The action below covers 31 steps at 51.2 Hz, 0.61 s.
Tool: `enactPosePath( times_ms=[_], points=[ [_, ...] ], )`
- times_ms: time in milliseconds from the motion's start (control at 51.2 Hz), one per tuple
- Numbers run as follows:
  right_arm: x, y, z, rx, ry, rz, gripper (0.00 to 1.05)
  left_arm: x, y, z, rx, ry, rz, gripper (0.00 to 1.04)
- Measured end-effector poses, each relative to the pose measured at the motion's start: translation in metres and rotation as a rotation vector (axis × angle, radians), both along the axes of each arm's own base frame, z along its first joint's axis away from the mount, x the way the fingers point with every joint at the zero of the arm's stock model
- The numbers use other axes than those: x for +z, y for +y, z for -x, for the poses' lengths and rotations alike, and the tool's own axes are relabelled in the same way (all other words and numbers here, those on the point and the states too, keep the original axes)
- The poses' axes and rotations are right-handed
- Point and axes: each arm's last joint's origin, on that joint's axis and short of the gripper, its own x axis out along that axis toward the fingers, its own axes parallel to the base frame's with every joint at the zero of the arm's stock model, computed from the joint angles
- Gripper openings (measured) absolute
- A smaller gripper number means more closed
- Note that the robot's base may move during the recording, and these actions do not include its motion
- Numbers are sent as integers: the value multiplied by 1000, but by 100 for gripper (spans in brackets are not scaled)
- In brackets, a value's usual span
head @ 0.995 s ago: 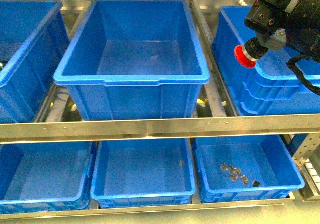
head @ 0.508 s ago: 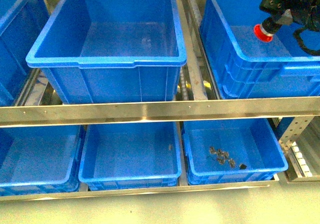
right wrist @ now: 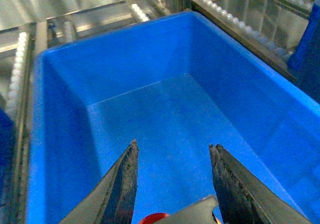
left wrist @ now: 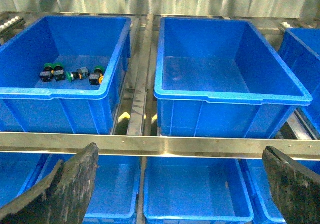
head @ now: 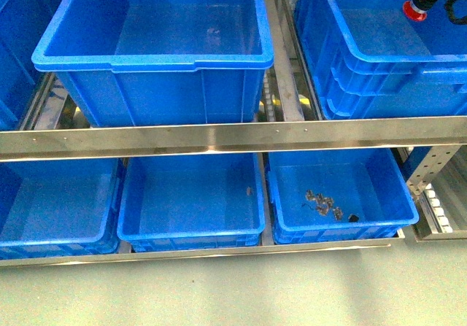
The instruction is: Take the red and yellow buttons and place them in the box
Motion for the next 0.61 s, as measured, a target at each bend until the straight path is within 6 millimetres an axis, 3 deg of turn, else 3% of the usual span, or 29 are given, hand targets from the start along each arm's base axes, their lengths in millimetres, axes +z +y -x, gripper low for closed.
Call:
enactPosePath(
  times_ms=[312,605],
  points=[
    [-21,-29,-64,-52,95,60,38,0,0,0,0,0,0,97],
    [-32,-35,-90,-64,173,42,82,0,0,0,0,0,0,97]
  ],
)
